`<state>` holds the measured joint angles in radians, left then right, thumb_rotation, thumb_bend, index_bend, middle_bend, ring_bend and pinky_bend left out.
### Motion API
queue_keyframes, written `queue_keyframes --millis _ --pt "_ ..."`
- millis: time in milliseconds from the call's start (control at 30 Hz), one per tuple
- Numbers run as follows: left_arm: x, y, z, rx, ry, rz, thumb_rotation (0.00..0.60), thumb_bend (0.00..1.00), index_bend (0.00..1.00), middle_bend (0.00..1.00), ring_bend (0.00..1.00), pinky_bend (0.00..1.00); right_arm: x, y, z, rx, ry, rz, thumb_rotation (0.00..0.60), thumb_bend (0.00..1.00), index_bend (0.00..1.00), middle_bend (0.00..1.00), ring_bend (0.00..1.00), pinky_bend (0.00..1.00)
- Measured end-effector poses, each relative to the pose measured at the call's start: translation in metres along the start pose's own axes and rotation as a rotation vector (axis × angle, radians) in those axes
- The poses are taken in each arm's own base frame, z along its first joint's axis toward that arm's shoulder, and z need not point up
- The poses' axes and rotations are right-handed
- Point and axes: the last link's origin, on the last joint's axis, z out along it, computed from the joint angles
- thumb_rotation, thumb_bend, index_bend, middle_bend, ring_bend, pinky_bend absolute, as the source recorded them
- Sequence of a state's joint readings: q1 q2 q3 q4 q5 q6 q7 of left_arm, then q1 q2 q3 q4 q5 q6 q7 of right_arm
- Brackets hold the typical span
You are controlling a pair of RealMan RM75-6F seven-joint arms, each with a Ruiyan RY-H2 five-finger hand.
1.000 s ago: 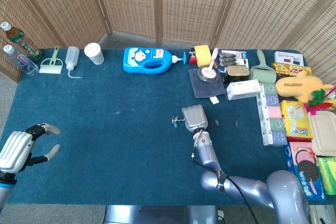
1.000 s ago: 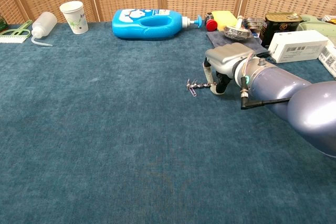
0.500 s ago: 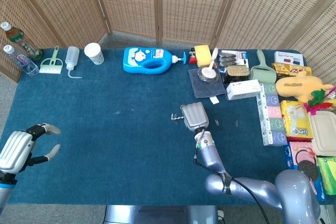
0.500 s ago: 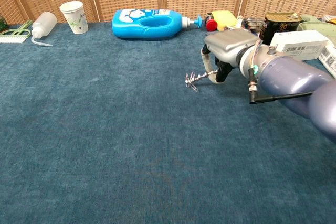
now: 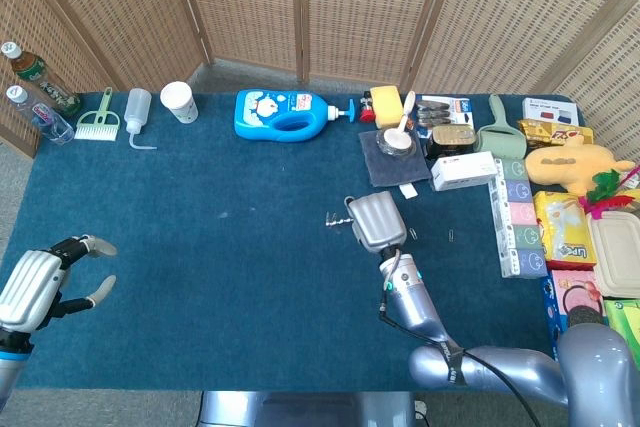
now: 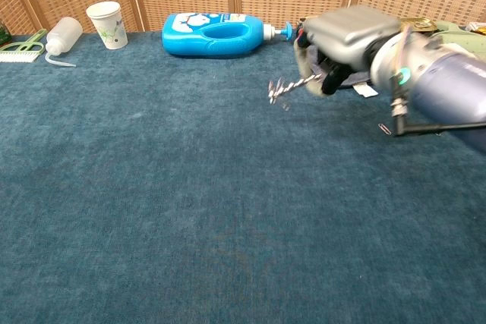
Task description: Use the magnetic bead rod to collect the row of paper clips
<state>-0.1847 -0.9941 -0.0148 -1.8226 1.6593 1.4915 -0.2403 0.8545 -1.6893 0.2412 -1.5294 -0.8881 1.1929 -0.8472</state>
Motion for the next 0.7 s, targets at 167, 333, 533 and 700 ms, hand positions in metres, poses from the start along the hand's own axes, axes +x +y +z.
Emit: queue_keyframes --millis 167,333,533,700 --pt "0.001 0.004 -0.002 -0.01 0.002 0.001 0.56 0.3 0.39 0.44 0.44 0.77 0.007 0.024 -0.009 -0.032 -0.001 -0.028 0.6 0.44 0.68 0.93 0.99 1.0" --pt "0.001 0.007 -0.003 -0.012 -0.001 0.0 0.561 0.3 0.39 0.44 0.44 0.77 -0.001 0.051 -0.015 -0.091 -0.036 -0.04 0.6 0.44 0.68 0.93 0.99 1.0" --pt "0.001 0.011 -0.002 -0.018 -0.002 0.003 0.561 0.3 0.39 0.44 0.44 0.77 -0.015 0.077 -0.019 -0.146 -0.076 -0.039 0.6 0.44 0.68 0.93 0.99 1.0" --pt "0.001 0.013 -0.003 -0.017 -0.003 0.01 0.562 0.3 0.39 0.44 0.44 0.77 -0.026 0.094 -0.019 -0.176 -0.103 -0.035 0.6 0.44 0.69 0.93 0.99 1.0"
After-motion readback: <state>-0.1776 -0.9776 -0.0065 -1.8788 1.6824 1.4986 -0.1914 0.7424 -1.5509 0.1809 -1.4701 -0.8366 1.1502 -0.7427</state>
